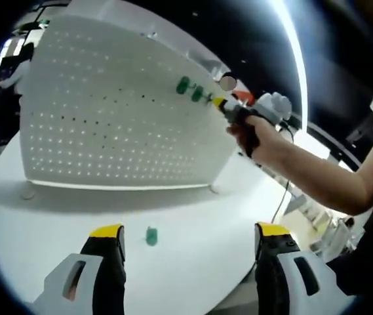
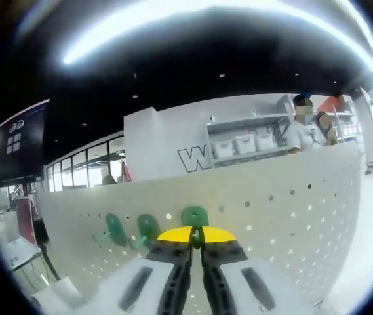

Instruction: Insert the hook assembly into the mounting plate slot until the hook locks in place.

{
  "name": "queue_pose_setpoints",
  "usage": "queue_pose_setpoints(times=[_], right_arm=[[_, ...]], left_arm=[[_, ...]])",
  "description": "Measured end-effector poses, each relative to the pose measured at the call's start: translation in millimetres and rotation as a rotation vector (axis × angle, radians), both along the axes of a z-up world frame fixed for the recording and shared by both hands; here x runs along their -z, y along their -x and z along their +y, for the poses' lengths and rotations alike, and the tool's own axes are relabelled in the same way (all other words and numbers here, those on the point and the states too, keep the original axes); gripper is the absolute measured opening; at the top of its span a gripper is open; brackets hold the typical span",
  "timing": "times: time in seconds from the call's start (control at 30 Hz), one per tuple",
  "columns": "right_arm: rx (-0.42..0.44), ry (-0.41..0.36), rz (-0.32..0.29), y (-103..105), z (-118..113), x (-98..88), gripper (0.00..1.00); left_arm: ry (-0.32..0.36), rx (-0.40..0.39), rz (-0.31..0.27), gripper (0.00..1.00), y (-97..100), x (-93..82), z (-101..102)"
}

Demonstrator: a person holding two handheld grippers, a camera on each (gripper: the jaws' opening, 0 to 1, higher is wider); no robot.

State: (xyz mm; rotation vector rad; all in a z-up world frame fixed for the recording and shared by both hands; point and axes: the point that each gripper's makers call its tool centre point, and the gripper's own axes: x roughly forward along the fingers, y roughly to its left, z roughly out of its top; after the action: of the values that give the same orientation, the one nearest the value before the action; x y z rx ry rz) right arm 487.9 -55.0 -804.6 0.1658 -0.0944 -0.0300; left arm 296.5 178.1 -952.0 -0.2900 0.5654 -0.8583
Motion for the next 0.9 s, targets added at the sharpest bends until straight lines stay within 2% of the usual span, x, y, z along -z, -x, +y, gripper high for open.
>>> queue_pose_setpoints(times=[0.13, 0.4, 0.53, 0.9], right_arm=[[-0.005, -0.006, -0.001, 2, -2, -2.7, 0.08], [-0.034, 0.048, -0.016, 25, -3, -15.3, 0.12], [-0.052, 0.057, -0.017, 39, -5, -18.4, 0.14], [-0.112, 0.096, 0.069, 71, -7, 3.2, 0.17]], left_arm=[[-0.011, 0.001, 0.006, 0.83, 2.6, 3.2, 2], [-0.04, 0.004, 0.013, 0.83, 9.3, 7.9, 4], [-0.11, 0.011, 0.027, 0.83, 13.0, 23.2, 9], [-0.17, -0.001, 0.047, 0.83, 21.7, 34.8, 16]])
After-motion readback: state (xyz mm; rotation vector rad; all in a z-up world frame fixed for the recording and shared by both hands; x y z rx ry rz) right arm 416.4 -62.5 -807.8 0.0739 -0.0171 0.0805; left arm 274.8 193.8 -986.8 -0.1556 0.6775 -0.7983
